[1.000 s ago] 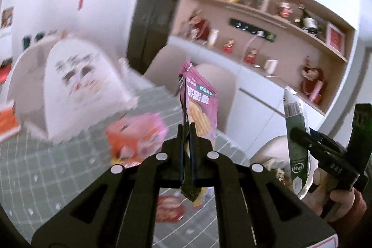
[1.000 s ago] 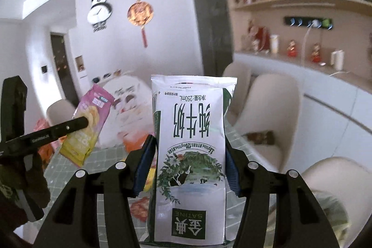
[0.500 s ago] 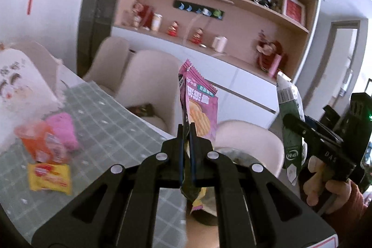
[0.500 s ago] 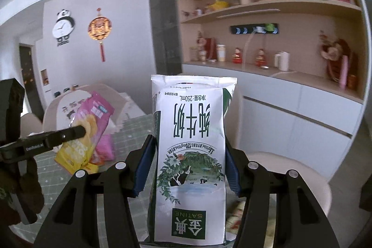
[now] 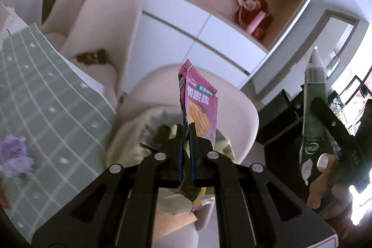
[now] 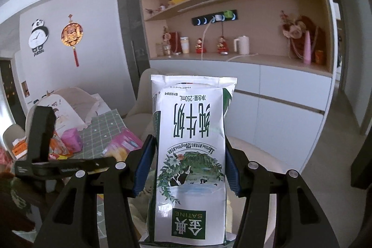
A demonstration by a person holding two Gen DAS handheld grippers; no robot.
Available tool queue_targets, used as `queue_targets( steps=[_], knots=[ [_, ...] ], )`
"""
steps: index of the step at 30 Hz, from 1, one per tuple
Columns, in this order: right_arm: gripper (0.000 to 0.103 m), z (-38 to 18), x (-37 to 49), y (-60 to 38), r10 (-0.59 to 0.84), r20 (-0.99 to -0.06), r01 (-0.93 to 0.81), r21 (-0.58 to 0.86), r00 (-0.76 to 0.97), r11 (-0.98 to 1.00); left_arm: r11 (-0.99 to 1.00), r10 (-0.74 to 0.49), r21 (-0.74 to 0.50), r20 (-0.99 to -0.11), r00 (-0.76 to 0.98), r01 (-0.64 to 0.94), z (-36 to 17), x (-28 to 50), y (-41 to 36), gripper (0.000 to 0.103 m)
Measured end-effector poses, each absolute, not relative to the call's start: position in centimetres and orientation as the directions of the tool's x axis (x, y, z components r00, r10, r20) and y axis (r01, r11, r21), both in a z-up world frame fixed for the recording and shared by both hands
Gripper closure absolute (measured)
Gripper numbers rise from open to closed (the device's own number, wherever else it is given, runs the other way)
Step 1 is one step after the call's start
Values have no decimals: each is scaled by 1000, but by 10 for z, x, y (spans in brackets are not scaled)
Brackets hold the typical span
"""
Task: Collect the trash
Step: 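Carry the chip bag and milk carton to the bin and open the left tool, then open the right tool over the bin to drop the milk carton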
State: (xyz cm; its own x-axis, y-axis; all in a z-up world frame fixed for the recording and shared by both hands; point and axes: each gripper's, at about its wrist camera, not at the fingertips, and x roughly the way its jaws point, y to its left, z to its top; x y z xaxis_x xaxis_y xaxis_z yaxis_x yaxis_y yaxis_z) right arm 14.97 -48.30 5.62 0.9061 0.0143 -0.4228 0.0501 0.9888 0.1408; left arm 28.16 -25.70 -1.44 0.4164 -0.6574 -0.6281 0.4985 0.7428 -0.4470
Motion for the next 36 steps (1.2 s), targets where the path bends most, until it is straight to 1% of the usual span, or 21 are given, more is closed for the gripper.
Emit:
queue_targets(
  steps=[3,9,11,13,15,22,26,29,32,36],
  knots=[
    [50,50,147,-499,16,-425,55,153,905,987,735,-664,-462,-639,387,497,-23,285,-276,99],
    [50,42,149,-514,25,-434,59,179,901,982,740,-646,-435,-674,359,513,-35,289,-308,98],
    [50,39,150,-518,28,-437,63,192,899,979,745,-638,-432,-685,354,508,-38,290,-314,93],
    [50,37,152,-523,32,-437,64,203,899,977,750,-632,-433,-691,350,499,-41,292,-315,76],
    [50,36,155,-527,34,-433,64,209,901,976,753,-631,-435,-690,355,493,-41,293,-314,71],
    [50,24,166,-527,64,-441,52,246,895,968,785,-603,-435,-700,384,441,-41,295,-298,69],
    [50,10,180,-518,107,-451,17,263,886,965,809,-579,-434,-702,414,396,-39,288,-276,69],
    [50,-1,196,-508,152,-461,-12,292,874,956,834,-547,-413,-707,448,366,-37,278,-254,66],
    [50,-16,216,-489,186,-483,-46,286,856,957,855,-516,-401,-716,470,328,-36,270,-230,65],
    [50,-42,243,-465,212,-540,-71,270,815,960,883,-469,-397,-729,499,249,-39,263,-194,64]
  ],
)
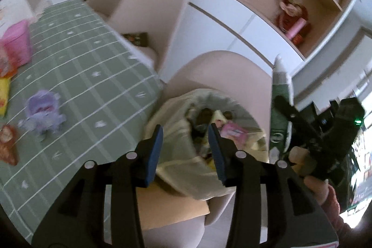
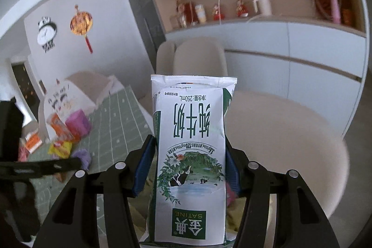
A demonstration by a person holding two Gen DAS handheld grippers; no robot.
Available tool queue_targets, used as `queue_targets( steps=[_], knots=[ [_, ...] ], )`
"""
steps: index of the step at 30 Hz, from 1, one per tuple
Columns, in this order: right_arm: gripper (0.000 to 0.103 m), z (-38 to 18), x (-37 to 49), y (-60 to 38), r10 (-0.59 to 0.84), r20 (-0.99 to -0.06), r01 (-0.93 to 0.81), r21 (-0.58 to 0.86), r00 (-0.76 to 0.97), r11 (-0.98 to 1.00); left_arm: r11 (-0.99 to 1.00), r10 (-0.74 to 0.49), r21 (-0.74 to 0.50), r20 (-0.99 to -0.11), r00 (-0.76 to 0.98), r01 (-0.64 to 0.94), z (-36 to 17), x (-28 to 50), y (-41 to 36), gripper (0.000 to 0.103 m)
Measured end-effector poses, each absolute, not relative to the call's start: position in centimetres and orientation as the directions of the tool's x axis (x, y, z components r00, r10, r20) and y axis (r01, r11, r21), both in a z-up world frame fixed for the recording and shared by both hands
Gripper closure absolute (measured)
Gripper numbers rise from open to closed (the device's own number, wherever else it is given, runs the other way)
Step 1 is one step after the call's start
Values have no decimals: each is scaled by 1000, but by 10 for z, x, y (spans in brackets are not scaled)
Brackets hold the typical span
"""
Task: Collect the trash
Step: 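Open the right tool over the bin to drop the milk carton, then return the left tool to the table and grasp the orange snack box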
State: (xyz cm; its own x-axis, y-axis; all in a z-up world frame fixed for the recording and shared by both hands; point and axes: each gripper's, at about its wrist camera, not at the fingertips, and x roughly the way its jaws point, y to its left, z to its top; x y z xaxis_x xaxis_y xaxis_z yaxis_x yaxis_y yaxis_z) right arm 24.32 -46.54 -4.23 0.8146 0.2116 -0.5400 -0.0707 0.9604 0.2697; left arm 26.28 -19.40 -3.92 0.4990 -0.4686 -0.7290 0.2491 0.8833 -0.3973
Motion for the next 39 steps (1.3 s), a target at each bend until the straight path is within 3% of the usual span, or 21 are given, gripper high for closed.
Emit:
queue_targets(
  steps=[9,17,31,39],
  knots=[
    [50,-103,273,-437,224,-674,-13,303,704,953,911,-397,-392,-748,531,129,-46,252,-130,64],
    [50,-116,269,-430,147,-774,78,246,616,966,903,-406,-415,-740,536,111,-51,251,-100,64],
    [50,-63,227,-392,67,-686,75,174,724,982,888,-440,-433,-696,568,156,-47,256,-30,59],
    [50,-25,234,-321,193,-598,-92,196,778,976,900,-384,-429,-692,612,79,-55,258,44,59]
  ],
)
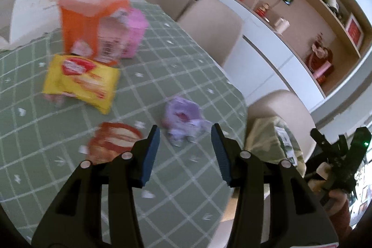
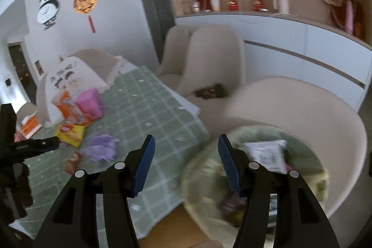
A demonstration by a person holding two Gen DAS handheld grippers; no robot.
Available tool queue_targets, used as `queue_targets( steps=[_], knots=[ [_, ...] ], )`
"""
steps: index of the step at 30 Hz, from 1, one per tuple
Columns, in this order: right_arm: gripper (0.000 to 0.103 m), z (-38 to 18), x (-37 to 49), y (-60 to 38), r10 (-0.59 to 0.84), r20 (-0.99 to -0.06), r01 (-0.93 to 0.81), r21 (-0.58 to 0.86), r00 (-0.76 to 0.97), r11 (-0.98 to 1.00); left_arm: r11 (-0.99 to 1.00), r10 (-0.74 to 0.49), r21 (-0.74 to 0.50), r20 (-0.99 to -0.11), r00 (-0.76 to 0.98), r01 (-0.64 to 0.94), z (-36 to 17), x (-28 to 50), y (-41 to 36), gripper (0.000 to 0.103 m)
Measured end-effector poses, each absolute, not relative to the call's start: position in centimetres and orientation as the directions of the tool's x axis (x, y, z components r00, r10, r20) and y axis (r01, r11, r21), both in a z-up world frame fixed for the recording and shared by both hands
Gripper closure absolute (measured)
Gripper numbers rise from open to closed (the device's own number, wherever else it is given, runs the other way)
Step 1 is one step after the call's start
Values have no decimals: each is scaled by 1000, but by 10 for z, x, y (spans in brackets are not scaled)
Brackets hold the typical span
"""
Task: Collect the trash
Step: 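Return the left tool to the table and grasp the orange snack box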
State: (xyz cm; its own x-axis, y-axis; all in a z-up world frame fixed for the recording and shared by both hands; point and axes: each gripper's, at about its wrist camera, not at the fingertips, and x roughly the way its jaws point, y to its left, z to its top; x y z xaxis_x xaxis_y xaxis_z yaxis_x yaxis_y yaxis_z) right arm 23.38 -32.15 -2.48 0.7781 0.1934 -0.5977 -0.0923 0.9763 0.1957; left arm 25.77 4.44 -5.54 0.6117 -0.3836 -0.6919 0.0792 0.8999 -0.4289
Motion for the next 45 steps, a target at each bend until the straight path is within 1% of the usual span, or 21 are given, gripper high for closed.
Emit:
queue_targets(
  steps=[11,15,23,25,27,30,34,37,41,42,43,45],
  knots=[
    [49,-8,269,-204,318,-612,-268,175,724,947,918,-265,-394,-677,687,-35,-54,246,152,57],
    [49,-5,277,-170,317,-600,-293,141,735,946,926,-227,-373,-669,708,-55,-49,243,187,56],
    [49,-14,296,-138,346,-637,-332,146,689,932,939,-223,-342,-659,718,-22,-47,257,203,54],
    [49,-17,297,-133,333,-645,-331,129,688,935,953,-213,-304,-648,731,9,-46,268,197,54],
    [49,-20,297,-130,300,-658,-318,96,691,943,971,-207,-224,-631,748,80,-42,283,191,54],
    [49,-26,300,-128,245,-689,-283,60,682,957,969,-247,-162,-633,734,186,-42,314,188,54],
    [49,-31,300,-134,198,-706,-250,31,680,968,949,-309,-165,-643,701,267,-51,350,195,54],
    [49,-35,303,-136,169,-724,-218,27,668,976,927,-371,-214,-643,670,308,-61,378,203,54],
    [49,-48,307,-134,198,-764,-221,74,614,972,883,-466,-290,-636,615,369,-68,409,208,54],
    [49,-51,308,-131,196,-773,-226,69,604,972,862,-502,-323,-643,578,390,-70,418,206,56],
    [49,-55,309,-126,185,-785,-233,53,591,971,849,-524,-343,-646,555,402,-72,421,204,69],
    [50,-59,308,-118,185,-791,-240,50,583,969,850,-523,-355,-666,532,390,-75,424,198,78]
  ],
)
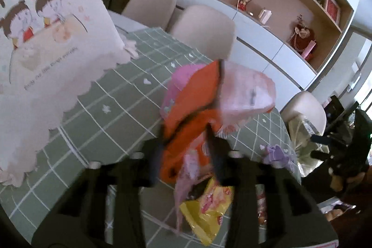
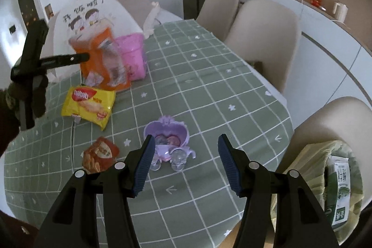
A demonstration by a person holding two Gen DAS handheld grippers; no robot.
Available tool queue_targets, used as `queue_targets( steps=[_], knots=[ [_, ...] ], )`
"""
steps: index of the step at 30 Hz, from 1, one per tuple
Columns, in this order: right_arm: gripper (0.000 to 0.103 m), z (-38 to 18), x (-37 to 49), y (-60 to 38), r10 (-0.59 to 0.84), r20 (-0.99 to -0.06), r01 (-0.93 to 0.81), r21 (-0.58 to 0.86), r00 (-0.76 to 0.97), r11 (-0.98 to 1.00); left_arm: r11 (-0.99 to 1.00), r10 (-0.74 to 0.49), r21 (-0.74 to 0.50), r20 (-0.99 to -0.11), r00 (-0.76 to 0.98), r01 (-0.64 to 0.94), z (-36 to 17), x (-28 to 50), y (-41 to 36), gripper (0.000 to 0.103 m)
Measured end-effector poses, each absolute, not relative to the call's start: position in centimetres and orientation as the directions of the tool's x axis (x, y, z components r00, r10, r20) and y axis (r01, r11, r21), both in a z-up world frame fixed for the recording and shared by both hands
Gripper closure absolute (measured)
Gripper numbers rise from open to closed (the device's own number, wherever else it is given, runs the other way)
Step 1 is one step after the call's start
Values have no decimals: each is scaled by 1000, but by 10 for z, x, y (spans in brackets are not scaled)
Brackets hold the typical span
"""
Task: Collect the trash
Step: 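Return the left tool to the table and grasp the orange snack box, then lift the orange snack box with the left tool while the right tool grasps the red-brown snack bag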
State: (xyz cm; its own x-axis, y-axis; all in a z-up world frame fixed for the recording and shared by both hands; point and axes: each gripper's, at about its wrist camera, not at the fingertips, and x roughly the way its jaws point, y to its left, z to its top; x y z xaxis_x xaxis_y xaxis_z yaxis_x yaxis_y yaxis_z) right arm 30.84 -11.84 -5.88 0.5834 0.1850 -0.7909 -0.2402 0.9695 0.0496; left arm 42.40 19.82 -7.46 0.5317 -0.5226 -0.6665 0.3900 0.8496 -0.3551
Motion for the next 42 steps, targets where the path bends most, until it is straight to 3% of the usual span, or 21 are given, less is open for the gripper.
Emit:
queue_targets(
  steps=[2,4,11,18,24,29,34,42],
  knots=[
    [49,-60,307,-113,209,-786,-251,70,582,965,858,-508,-343,-677,532,382,-74,416,191,94],
    [50,-61,306,-107,231,-783,-266,88,578,960,876,-477,-320,-682,554,361,-69,403,186,97],
    [49,-54,306,-81,361,-768,-401,149,530,904,871,-447,-458,-592,670,176,-27,355,223,98],
    [49,-49,309,-39,454,-749,-552,142,483,821,923,-223,-384,-571,791,-17,10,304,249,98],
    [49,-66,321,-18,472,-754,-532,194,457,824,883,-116,-429,-593,797,-190,6,248,275,98],
    [49,-92,311,-4,509,-772,-575,233,381,784,860,-123,-448,-645,754,-244,-17,215,288,98],
    [49,-115,294,12,483,-808,-672,154,336,725,850,-157,-460,-685,712,-256,-40,203,296,98],
    [49,-142,307,9,453,-844,-668,162,288,726,851,-207,-472,-703,681,-229,-55,209,296,98]
  ],
)
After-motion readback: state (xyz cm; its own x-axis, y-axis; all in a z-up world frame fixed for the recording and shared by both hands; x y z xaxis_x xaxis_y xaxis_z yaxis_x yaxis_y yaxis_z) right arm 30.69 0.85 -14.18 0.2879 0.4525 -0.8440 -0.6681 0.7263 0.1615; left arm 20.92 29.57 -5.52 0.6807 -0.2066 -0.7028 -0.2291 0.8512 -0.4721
